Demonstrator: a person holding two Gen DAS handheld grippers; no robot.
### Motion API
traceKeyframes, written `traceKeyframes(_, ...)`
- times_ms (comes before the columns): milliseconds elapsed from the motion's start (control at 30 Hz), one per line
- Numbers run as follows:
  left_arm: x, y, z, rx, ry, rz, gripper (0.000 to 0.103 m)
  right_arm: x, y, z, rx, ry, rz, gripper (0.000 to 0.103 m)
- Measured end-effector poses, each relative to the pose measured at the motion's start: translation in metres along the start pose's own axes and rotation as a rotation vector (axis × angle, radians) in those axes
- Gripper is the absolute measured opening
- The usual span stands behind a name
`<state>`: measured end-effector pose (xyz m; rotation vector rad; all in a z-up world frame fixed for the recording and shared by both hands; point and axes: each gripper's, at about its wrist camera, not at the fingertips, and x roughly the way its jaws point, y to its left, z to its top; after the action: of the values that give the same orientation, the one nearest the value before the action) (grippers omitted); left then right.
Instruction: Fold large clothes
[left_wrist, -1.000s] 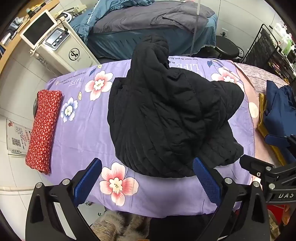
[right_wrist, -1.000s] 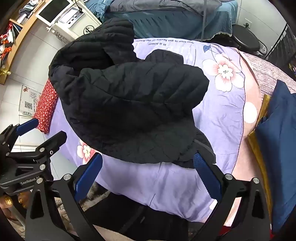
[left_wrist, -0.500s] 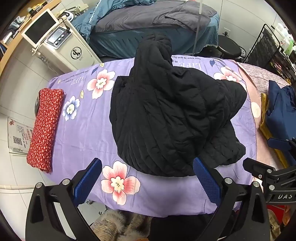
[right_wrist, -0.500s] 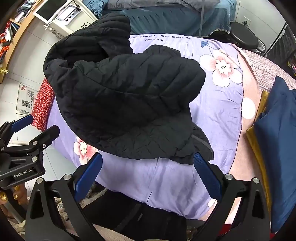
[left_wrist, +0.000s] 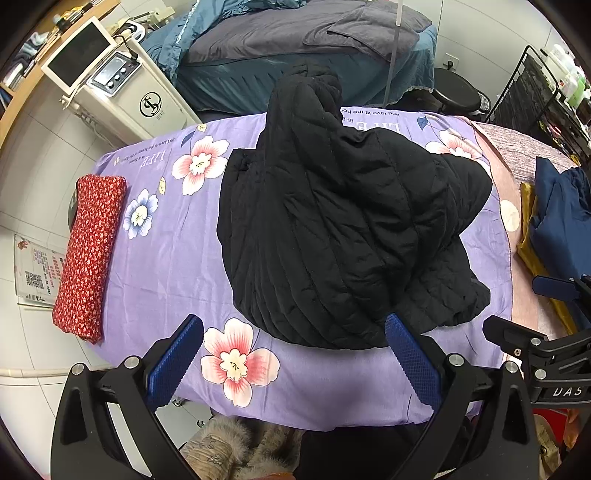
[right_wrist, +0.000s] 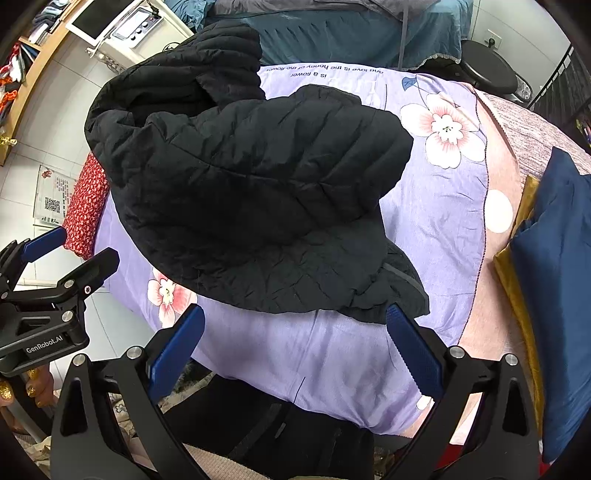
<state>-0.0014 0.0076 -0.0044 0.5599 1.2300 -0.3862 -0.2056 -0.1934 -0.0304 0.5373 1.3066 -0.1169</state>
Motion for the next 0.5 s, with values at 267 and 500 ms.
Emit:
traceKeyframes(267, 0.0022, -0.0001, -0.002, 0.001, 0.004, -0.003, 0.097, 0.0042, 0.0003, -0.0001, 0.0, 0.014, -0.002, 0.097)
traceKeyframes(500, 0.0028, 0.0026, -0.0007, -0.001, 0.001, -0.003, 0.097, 0.0045, 0.0002, 0.0, 0.0, 0.015, -0.003, 0.097)
